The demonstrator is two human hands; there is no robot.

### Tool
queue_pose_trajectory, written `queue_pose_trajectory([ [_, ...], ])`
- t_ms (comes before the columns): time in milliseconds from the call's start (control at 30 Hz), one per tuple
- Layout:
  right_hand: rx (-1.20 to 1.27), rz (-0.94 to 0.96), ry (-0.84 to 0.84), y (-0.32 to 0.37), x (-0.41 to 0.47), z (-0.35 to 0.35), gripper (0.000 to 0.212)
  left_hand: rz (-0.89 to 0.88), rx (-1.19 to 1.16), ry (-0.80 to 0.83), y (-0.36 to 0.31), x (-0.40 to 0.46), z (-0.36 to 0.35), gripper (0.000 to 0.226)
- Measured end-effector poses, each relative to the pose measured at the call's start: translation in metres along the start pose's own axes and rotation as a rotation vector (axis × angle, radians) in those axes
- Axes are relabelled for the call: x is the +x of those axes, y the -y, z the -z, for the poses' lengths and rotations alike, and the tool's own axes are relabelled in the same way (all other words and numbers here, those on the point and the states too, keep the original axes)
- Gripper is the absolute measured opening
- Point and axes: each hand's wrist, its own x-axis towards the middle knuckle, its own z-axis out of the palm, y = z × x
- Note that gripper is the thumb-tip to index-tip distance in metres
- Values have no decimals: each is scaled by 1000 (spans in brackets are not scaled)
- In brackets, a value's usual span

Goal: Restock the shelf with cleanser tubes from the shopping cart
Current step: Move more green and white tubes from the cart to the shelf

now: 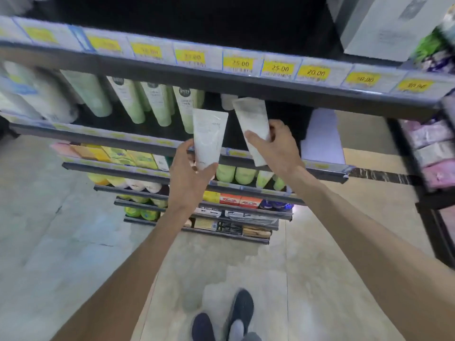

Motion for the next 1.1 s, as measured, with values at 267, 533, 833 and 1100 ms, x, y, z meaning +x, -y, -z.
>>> queue_pose_trajectory([
  [267,79,87,-64,6,58,-41,58,-52,-171,-65,25,10,-11,73],
  [533,66,137,-114,3,88,-66,60,-112,-183,-59,42,12,-15,73],
  [833,-25,168,29,-6,79,-54,66,-160,-155,-88,46,13,-18,74],
  [1100,-44,182,0,-2,98,-69,68,-199,-147,-104,51,15,-22,74],
])
